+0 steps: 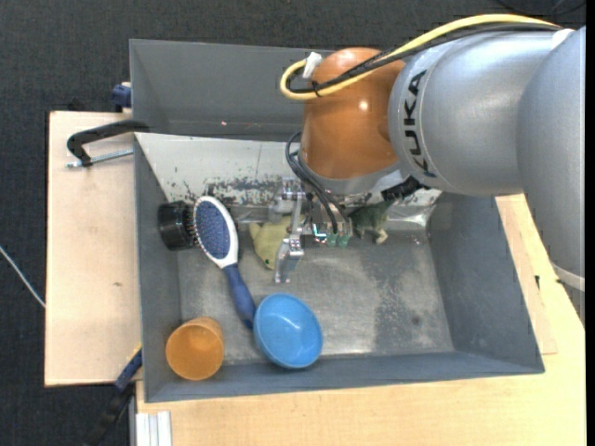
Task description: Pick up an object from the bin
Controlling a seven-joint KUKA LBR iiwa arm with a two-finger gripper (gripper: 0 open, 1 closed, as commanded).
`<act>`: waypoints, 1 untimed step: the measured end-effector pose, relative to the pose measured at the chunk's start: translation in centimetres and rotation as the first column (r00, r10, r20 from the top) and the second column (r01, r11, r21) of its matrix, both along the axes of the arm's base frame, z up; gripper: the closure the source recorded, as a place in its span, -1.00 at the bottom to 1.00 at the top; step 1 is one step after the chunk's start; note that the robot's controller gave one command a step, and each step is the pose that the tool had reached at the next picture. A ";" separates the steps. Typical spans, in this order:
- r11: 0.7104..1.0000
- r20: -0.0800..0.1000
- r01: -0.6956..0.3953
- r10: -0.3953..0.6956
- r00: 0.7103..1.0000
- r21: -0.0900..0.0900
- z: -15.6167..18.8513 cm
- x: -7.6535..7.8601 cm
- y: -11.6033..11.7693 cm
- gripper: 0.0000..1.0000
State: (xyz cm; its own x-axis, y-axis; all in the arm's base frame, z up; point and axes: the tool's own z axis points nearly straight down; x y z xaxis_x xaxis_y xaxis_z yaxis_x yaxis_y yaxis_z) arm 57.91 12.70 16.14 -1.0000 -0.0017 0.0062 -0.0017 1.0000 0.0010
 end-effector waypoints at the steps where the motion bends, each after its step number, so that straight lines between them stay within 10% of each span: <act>1: 0.995 0.021 0.102 -0.103 0.995 0.008 -8.8 0.4 -6.1 -1.00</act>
Offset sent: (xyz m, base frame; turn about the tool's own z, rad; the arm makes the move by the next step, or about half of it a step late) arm -0.0010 -0.0629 -0.0914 0.1007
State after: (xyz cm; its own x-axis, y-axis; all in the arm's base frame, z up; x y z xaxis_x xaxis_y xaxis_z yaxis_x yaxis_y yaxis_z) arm 58.27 6.63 7.35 -0.9948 0.1008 -0.0144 0.1007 0.9949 0.0094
